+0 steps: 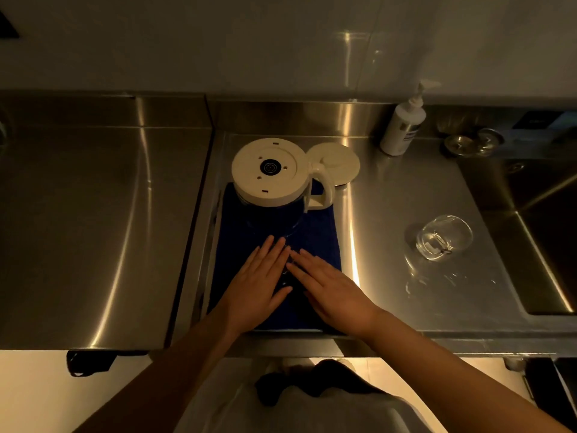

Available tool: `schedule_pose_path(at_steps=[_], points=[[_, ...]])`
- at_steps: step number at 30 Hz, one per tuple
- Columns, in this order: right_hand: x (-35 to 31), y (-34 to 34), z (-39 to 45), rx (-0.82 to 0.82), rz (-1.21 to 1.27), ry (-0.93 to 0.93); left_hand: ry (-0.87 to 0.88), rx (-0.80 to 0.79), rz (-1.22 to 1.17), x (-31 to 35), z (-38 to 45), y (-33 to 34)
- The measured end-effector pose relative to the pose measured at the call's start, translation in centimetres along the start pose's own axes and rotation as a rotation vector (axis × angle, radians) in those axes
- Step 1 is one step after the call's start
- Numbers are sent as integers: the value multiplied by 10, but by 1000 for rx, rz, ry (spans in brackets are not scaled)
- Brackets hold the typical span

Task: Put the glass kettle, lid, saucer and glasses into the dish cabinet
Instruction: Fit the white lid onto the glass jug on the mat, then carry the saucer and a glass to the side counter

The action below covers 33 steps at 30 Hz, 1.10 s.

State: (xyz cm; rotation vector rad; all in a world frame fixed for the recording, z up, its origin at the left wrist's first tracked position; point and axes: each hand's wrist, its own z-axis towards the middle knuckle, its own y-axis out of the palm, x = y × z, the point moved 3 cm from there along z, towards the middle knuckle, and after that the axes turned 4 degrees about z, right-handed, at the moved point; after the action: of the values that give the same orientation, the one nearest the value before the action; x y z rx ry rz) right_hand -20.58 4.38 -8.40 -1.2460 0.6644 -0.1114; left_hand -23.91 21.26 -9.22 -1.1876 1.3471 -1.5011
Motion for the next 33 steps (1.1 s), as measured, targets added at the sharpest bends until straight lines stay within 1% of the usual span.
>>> schedule_pose_path(at_steps=[3,7,11,13,17,20,24,27,29,33], points=[[14,-12,-9,10,5,50,2,-38,79,11,15,0],[47,-41,-34,55,5,166,-51,-138,213,30,43,5],[96,-78,-72,91,-82,288,-49,-194,241,64,84,11],[127,-97,-92,96,-104,341,-48,-171,207,86,105,14],[184,-124,-122,61,-122,426,-30,-72,69,136,153,20],[213,-131,-132,14,-91,433,-1,-79,54,177,189,27],[229,-130,-138,-35,-39,402,36,-5,7,212,208,36],[229,-127,-138,-13,10,377,-38,-80,18,217,215,48],[231,-126,-136,-2,28,373,-64,-91,29,216,218,52],[235,-125,-130,-2,48,389,-16,-67,17,207,218,54]])
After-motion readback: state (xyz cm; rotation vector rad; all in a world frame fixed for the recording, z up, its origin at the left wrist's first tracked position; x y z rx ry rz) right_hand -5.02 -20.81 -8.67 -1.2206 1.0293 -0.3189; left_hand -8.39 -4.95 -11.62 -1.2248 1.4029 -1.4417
